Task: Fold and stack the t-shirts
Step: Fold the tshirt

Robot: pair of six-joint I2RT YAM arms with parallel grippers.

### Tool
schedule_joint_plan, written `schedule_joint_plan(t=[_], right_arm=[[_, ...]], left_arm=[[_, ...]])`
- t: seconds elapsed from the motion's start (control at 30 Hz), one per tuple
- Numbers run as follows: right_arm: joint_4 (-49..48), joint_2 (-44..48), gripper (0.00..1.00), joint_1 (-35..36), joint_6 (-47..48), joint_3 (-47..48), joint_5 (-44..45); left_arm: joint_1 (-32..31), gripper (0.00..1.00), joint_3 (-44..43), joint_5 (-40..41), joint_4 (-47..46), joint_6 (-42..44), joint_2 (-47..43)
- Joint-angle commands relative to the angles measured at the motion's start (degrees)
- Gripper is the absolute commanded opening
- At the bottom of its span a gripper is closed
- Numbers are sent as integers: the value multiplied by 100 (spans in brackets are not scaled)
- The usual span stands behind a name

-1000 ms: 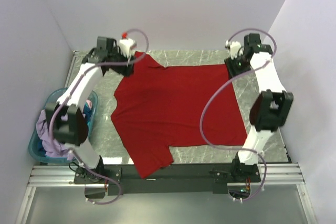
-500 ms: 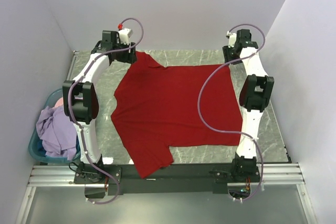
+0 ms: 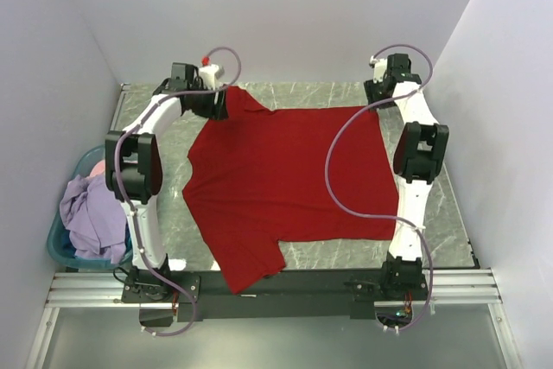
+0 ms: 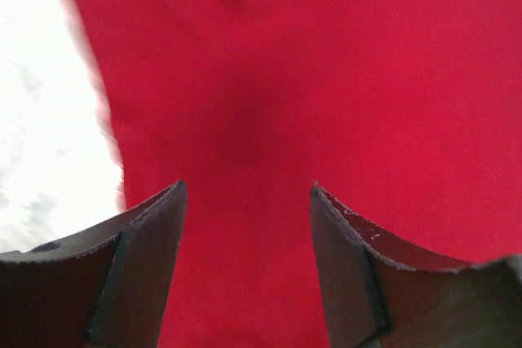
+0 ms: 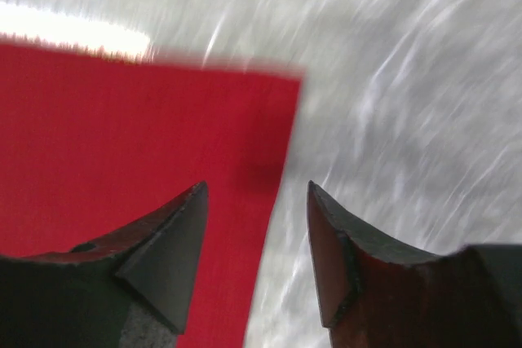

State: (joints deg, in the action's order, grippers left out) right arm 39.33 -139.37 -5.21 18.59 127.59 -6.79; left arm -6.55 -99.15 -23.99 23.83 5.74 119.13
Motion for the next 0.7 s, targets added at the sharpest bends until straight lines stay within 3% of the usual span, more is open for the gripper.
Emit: schedule_joint_plan(t=[0.0,0.1,0.23,0.4,0.53,0.67], right_arm=[[732,1190,61,-111,838,-522,-576],[1225,2481,70,-208,1628,-1743,-955],[2042,4106,74,-200,2718,-3481,-948],[2483,5592,71,-164,3572,-5215,-737],[2141,6481,60,-94,3959,-6839,-324],[1755,6993,48,-24,4362,-8002,72]], left_arm=[[4,67,334,-1166,1450,1339,-864],[4,69,1376,-1668,2665,2745,-1724],[-180,72,2852,-1794,3267,3906,-3400],[-1363,71,4620,-1039,3031,4015,-4967],[-1727,71,5151,-862,2837,3830,-5733],[-1806,69,5239,-871,2942,3882,-5857]])
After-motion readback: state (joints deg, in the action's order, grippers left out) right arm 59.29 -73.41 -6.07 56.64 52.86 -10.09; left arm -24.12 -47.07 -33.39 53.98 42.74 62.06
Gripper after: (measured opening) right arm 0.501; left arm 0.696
